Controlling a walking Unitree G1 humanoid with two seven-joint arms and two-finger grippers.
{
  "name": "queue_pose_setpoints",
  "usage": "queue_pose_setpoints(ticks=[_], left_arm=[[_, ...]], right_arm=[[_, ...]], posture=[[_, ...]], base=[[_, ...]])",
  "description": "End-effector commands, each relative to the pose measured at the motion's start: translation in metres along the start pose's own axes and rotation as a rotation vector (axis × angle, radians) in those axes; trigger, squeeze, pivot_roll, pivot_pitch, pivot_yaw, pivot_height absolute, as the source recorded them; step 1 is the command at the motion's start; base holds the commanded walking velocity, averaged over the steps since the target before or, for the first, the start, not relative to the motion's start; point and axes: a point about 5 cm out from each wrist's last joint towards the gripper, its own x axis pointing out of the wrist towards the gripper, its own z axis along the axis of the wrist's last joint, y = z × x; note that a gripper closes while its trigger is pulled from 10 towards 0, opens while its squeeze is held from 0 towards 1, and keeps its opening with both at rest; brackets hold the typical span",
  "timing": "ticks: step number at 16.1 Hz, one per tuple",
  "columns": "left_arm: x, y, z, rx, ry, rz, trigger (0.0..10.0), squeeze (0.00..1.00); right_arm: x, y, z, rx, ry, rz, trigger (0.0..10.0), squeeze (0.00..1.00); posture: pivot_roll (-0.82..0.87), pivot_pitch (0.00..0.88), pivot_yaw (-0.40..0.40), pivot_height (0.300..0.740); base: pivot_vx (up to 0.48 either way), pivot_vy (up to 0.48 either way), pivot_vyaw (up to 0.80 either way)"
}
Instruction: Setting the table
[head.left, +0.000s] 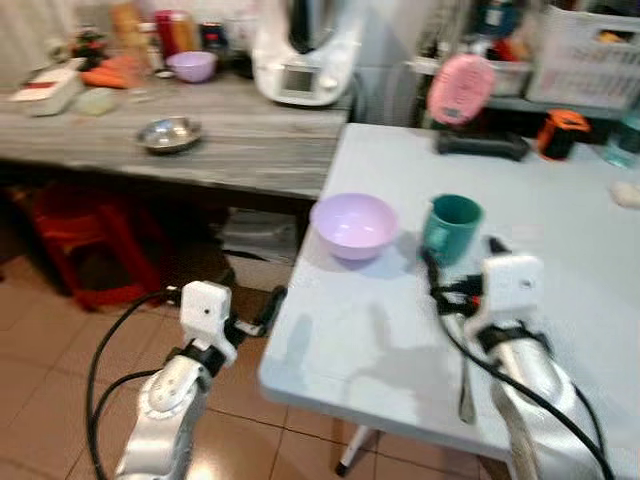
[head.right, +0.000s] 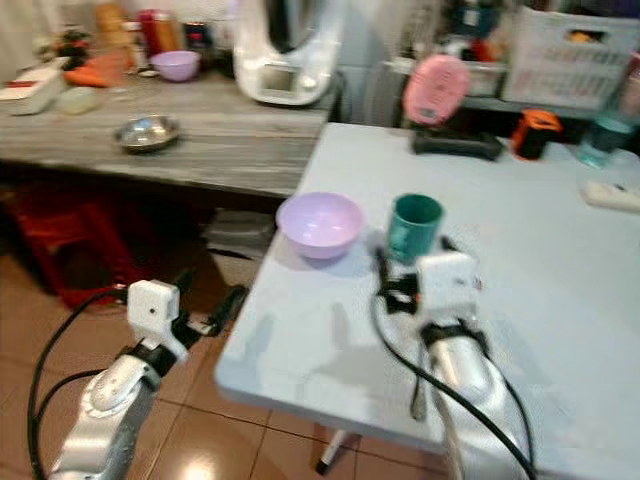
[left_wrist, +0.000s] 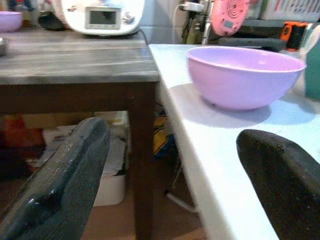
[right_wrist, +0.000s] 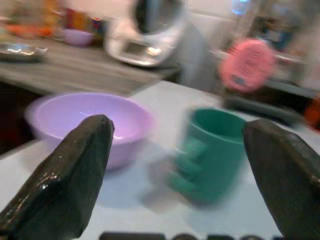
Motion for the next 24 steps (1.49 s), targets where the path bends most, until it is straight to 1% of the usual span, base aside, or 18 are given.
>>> queue_pose_setpoints(ticks=[1,2,3,4,5,7,9,10,11,13,14,17,20,21,22,23,24], left_arm=[[-0.001,-0.004,0.007,0.02,-0.026,-0.072,10.0,0.0],[-0.002,-0.004,0.007,0.028,-0.028,-0.091,10.0,0.0],[-0.004,-0.005,0.009,0.029,-0.03,-0.125,10.0,0.0],[-0.007,-0.007,0.009,0.024,-0.026,-0.172,10.0,0.0],[-0.008,-0.008,0.009,0.031,-0.024,-0.186,10.0,0.0],[-0.014,-0.012,0.008,0.051,-0.016,-0.224,10.0,0.0],[-0.017,-0.015,0.007,0.031,-0.012,-0.247,10.0,0.0],[-0.018,-0.017,0.008,0.029,-0.013,-0.258,10.0,0.0],[-0.017,-0.016,0.009,0.039,-0.021,-0.261,10.0,0.0],[-0.015,-0.014,0.011,0.044,-0.029,-0.253,10.0,0.0],[-0.013,-0.012,0.013,0.049,-0.035,-0.246,10.0,0.0],[-0.015,-0.016,0.012,0.044,-0.036,-0.247,10.0,0.0],[-0.019,-0.023,0.012,0.029,-0.039,-0.283,10.0,0.0],[-0.019,-0.024,0.013,0.023,-0.041,-0.302,10.0,0.0],[-0.019,-0.024,0.014,0.019,-0.045,-0.319,10.0,0.0],[-0.019,-0.023,0.015,0.024,-0.044,-0.322,10.0,0.0],[-0.019,-0.022,0.015,0.025,-0.044,-0.324,10.0,0.0]], right_arm=[[0.01,-0.001,-0.004,-0.07,0.046,0.072,10.0,0.0],[0.016,0.0,-0.004,-0.097,0.062,0.119,10.0,0.0],[0.024,0.001,-0.002,-0.128,0.063,0.168,10.0,0.0],[0.031,0.003,-0.003,-0.166,0.09,0.235,10.0,0.0],[0.034,0.003,-0.004,-0.179,0.1,0.249,10.0,0.0],[0.048,0.005,-0.005,-0.256,0.14,0.346,10.0,0.0],[0.063,0.009,-0.004,-0.29,0.158,0.426,10.0,0.0],[0.069,0.011,-0.004,-0.323,0.165,0.468,10.0,0.0],[0.078,0.014,-0.004,-0.359,0.17,0.503,10.0,0.0],[0.088,0.018,-0.004,-0.409,0.177,0.552,10.0,0.0],[0.095,0.02,-0.004,-0.45,0.186,0.596,10.0,0.0],[0.105,0.022,-0.007,-0.516,0.2,0.639,10.0,0.0],[0.114,0.02,-0.01,-0.571,0.212,0.649,10.0,0.0],[0.114,0.019,-0.013,-0.599,0.22,0.657,8.0,0.0],[0.114,0.016,-0.017,-0.681,0.22,0.654,0.0,0.0],[0.114,0.015,-0.018,-0.726,0.215,0.657,0.0,0.0],[0.114,0.015,-0.018,-0.748,0.203,0.657,0.0,0.0]], posture=[[-0.05,0.0,0.025,0.74],[-0.05,0.0,0.023,0.74],[-0.05,0.007,0.017,0.74],[-0.05,0.017,0.011,0.74],[-0.05,0.017,0.011,0.74],[-0.04,0.033,0.002,0.74],[-0.04,0.036,0.0,0.74],[-0.04,0.041,-0.008,0.74],[-0.03,0.036,-0.013,0.74],[-0.03,0.03,-0.016,0.74],[-0.03,0.028,-0.015,0.74],[-0.02,0.03,-0.01,0.74],[-0.01,0.041,-0.004,0.74],[-0.01,0.044,-0.002,0.74],[-0.01,0.047,0.002,0.74],[-0.01,0.047,0.002,0.74],[-0.01,0.047,0.004,0.74]], base=[[0.0,0.0,0.0],[0.0,0.0,0.0],[0.0,0.0,0.0],[0.0,0.0,0.0],[0.0,0.0,0.0],[0.0,0.0,0.0],[0.0,0.0,0.0],[0.0,0.0,0.0],[0.0,0.0,0.0],[0.0,0.0,0.0],[0.0,0.0,0.0],[0.0,0.0,0.0],[0.0,0.0,0.0],[0.0,0.0,0.0],[0.0,0.0,0.0],[0.0,0.0,0.0],[0.0,0.0,0.0]])
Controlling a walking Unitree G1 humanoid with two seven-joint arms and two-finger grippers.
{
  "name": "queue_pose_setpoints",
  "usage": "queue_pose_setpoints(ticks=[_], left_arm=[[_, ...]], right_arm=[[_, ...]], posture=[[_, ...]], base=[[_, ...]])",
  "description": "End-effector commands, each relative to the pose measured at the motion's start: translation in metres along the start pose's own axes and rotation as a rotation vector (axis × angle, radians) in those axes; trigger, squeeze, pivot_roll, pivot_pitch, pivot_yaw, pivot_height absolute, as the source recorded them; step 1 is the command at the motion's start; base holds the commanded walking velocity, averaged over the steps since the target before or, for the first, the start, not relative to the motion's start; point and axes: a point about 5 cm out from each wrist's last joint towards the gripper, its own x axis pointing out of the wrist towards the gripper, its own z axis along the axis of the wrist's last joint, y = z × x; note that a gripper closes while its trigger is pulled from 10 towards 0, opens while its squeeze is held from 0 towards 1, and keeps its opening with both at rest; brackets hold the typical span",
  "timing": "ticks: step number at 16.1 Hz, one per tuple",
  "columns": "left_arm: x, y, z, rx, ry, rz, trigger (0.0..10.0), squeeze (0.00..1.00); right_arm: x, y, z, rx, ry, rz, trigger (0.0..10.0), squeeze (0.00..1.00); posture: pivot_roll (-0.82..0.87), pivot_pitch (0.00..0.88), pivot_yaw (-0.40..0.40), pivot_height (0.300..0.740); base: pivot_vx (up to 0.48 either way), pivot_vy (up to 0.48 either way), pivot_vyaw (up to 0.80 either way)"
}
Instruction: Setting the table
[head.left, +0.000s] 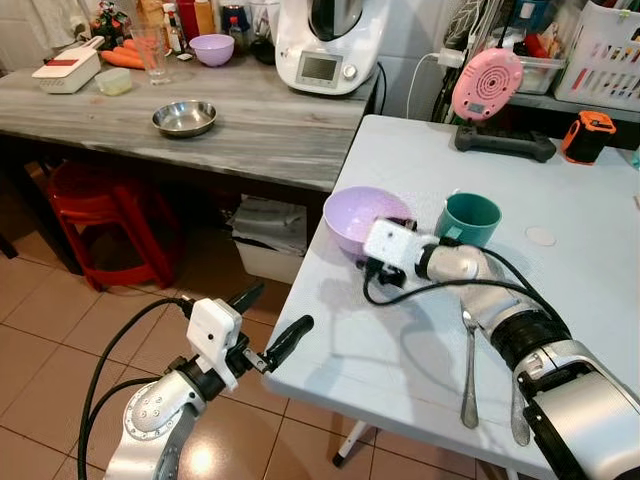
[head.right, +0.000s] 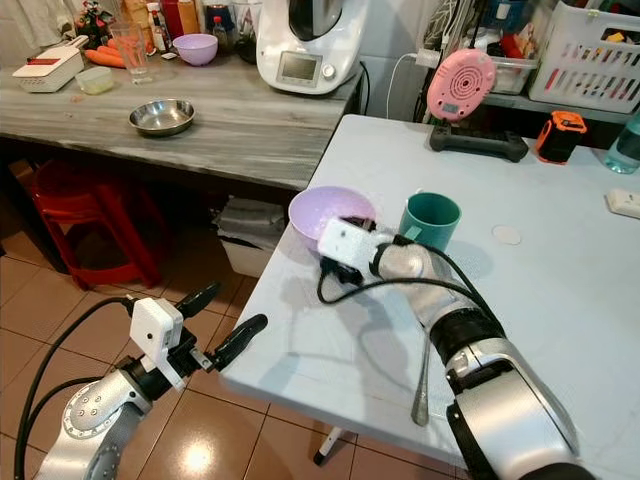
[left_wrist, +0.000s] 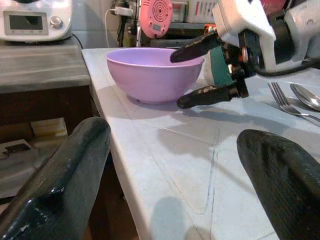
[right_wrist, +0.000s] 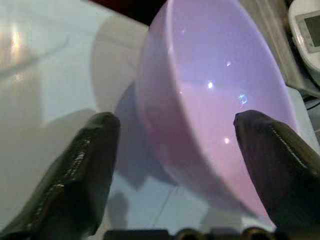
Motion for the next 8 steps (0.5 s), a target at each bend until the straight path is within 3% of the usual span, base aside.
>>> queue_pose_setpoints(ticks=[1,8], left_arm=[[0.0,0.001,0.004,0.015,-0.002,-0.022,10.0,0.0],[0.006,0.001,0.007,0.013,-0.008,-0.033,10.0,0.0]], right_arm=[[0.0,-0.008,0.004,-0.047,-0.014,-0.014,0.0,0.0],[-0.005,-0.01,-0.006,-0.15,-0.006,-0.051,0.0,0.0]], posture=[[-0.01,0.046,0.008,0.74],[-0.02,0.031,0.016,0.74]], base=[[0.0,0.0,0.0],[0.0,0.0,0.0]])
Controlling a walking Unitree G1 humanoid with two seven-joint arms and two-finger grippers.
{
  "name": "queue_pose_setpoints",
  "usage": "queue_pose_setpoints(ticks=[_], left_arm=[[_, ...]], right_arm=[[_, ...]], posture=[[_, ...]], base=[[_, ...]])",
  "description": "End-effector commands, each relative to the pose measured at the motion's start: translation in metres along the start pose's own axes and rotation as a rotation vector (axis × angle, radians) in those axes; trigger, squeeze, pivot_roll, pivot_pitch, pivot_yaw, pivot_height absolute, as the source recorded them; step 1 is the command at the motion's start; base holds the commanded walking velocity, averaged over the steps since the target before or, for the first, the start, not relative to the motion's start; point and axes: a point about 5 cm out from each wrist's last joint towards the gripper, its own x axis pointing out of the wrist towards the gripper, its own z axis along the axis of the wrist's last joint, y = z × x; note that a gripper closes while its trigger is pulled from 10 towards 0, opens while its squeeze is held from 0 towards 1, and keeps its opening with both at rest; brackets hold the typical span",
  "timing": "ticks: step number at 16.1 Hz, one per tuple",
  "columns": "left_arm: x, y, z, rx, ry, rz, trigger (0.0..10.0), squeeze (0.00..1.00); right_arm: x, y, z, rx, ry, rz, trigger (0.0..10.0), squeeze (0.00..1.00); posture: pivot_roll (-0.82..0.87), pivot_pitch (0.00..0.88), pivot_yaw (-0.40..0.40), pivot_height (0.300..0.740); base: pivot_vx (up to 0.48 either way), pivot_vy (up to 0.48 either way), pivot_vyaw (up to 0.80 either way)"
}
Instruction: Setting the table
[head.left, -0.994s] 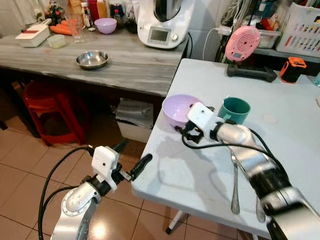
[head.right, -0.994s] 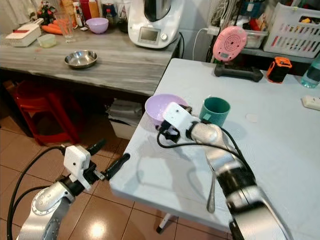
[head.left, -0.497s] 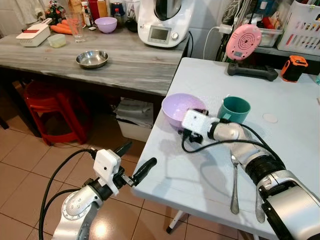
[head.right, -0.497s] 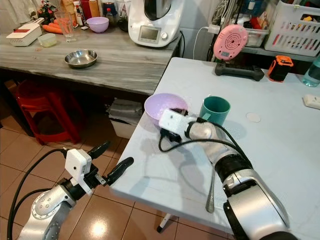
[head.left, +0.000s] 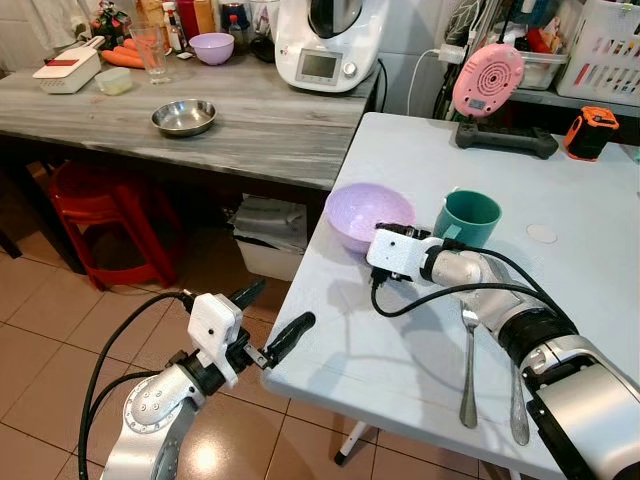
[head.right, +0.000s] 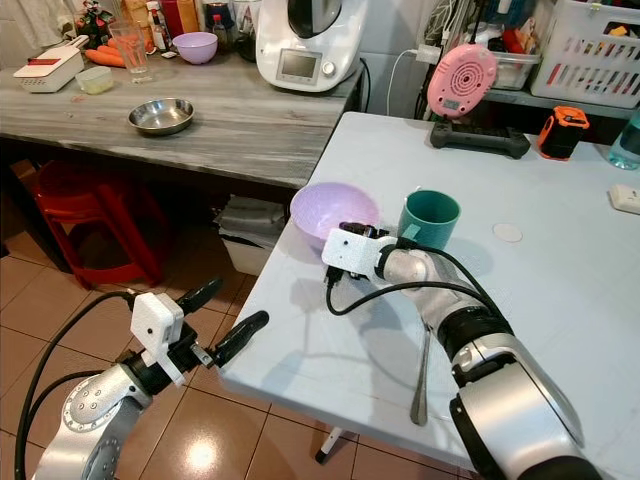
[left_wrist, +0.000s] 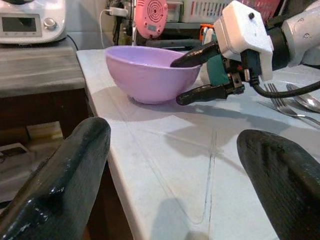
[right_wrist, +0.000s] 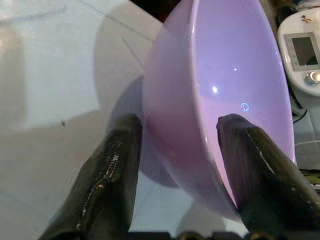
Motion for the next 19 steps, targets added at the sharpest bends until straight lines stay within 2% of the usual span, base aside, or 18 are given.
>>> queue_pose_setpoints(ticks=[1,6,15,17,19], left_arm=[[0.002,-0.001,0.003,0.01,-0.002,-0.01,10.0,0.0],[0.0,0.002,0.002,0.025,0.003,0.006,10.0,0.0],[0.0,0.003,-0.003,0.03,0.017,0.018,10.0,0.0],[-0.001,0.006,-0.005,0.041,0.025,0.033,10.0,0.0],[0.001,0.008,-0.001,0.051,0.008,0.056,10.0,0.0]], right_arm=[[-0.001,-0.008,0.001,-0.038,-0.002,-0.016,0.0,0.0],[-0.003,-0.015,0.003,-0.094,-0.021,-0.059,0.0,0.0],[-0.008,-0.015,-0.003,-0.116,-0.03,-0.071,0.0,0.0],[-0.009,-0.019,0.003,-0.13,-0.078,-0.095,0.0,0.0],[-0.011,-0.027,0.026,-0.137,-0.242,-0.14,0.0,0.0]], posture=[[-0.02,0.03,0.014,0.74],[-0.01,0.02,0.012,0.74],[-0.01,0.019,0.015,0.74],[-0.01,0.018,0.016,0.74],[0.0,0.011,0.009,0.74]], base=[[0.0,0.0,0.0],[0.0,0.0,0.0],[0.0,0.0,0.0],[0.0,0.0,0.0],[0.0,0.0,0.0]])
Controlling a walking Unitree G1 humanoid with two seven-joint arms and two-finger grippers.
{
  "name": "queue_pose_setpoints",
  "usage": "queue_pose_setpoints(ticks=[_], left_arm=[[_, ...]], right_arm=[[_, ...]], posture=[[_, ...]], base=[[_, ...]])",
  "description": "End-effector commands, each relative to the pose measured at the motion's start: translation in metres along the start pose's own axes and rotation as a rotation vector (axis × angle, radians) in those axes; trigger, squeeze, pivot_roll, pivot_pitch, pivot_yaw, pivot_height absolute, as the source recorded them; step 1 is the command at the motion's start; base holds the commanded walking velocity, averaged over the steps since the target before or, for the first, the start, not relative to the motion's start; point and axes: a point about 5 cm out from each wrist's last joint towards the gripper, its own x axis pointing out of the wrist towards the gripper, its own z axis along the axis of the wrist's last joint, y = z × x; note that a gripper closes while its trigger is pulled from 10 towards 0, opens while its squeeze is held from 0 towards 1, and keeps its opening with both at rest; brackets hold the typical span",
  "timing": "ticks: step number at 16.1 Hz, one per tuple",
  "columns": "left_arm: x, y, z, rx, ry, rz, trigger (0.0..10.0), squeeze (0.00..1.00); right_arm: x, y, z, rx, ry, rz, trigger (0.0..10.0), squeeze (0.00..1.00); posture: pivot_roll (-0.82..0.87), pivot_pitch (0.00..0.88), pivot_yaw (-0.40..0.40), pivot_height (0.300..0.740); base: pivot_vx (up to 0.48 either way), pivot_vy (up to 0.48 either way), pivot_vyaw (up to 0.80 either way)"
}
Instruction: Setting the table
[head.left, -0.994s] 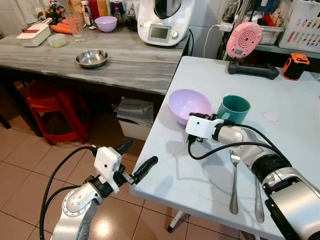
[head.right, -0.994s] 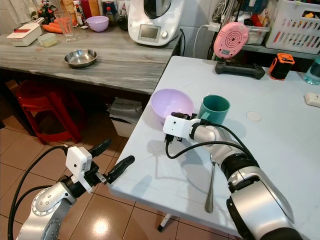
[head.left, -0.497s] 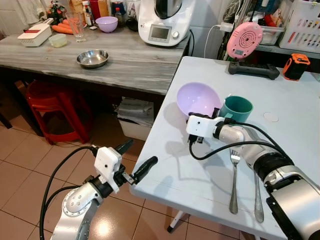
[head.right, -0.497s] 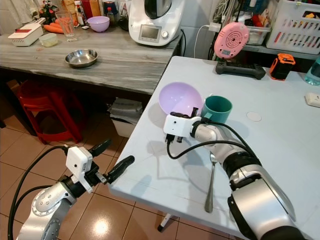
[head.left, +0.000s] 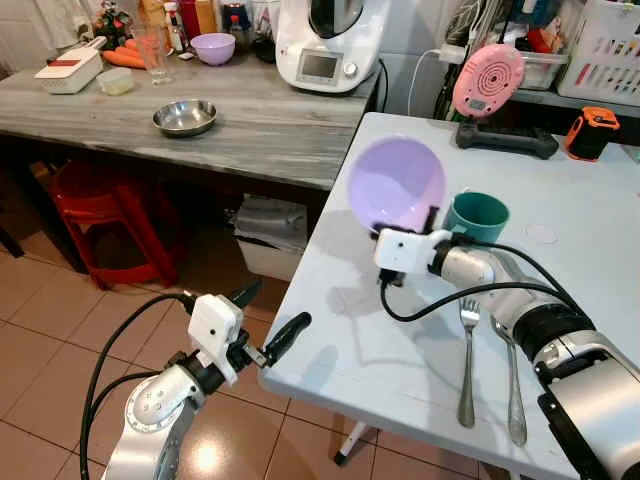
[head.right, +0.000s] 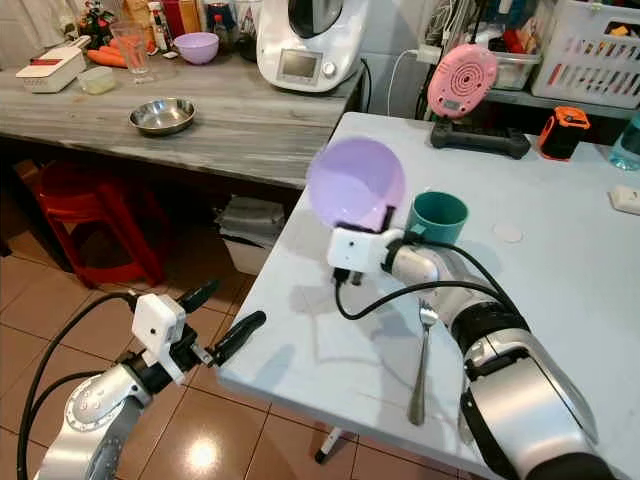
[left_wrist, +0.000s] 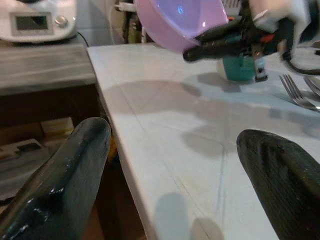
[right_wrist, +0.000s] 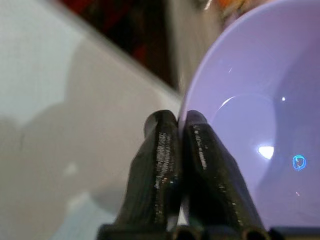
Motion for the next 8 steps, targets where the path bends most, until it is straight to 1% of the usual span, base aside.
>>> queue_pose_setpoints(ticks=[1,2,3,4,5,6,7,8], left_arm=[[0.001,0.005,0.006,0.022,-0.022,0.032,10.0,0.0],[0.002,0.007,0.009,0.029,-0.033,0.058,10.0,0.0],[0.002,0.016,0.013,0.049,-0.042,0.15,10.0,0.0],[0.003,0.021,0.012,0.055,-0.033,0.2,10.0,0.0],[0.003,0.036,0.007,0.072,0.0,0.345,10.0,0.0],[0.003,0.043,0.004,0.06,0.015,0.412,10.0,0.0],[0.003,0.049,0.002,0.05,0.027,0.456,10.0,0.0],[0.003,0.054,0.002,0.053,0.043,0.494,10.0,0.0]], right_arm=[[0.0,-0.013,0.019,0.002,-0.124,-0.069,0.0,0.0],[-0.002,-0.013,0.025,0.01,-0.169,-0.091,0.0,0.0],[-0.009,-0.008,0.034,0.046,-0.228,-0.139,0.0,0.0],[-0.012,-0.005,0.038,0.058,-0.248,-0.16,0.0,0.0],[-0.023,0.002,0.046,0.122,-0.274,-0.233,0.0,0.0],[-0.031,0.004,0.051,0.161,-0.273,-0.302,0.7,0.0],[-0.037,0.005,0.053,0.175,-0.265,-0.343,10.0,0.0],[-0.043,0.007,0.057,0.195,-0.259,-0.375,10.0,0.0]], posture=[[0.01,0.002,0.0,0.74],[0.01,0.0,-0.004,0.74],[0.01,0.0,-0.007,0.74],[0.01,0.0,-0.01,0.74],[0.01,0.0,-0.012,0.74],[0.01,0.0,-0.011,0.74],[0.0,0.0,-0.005,0.74],[-0.01,0.0,0.003,0.74]], base=[[0.0,0.0,0.0],[0.0,0.0,0.0],[0.0,0.0,0.0],[0.0,0.0,0.0],[0.0,0.0,0.0],[0.0,0.0,0.0],[0.0,0.0,0.0],[0.0,0.0,0.0]])
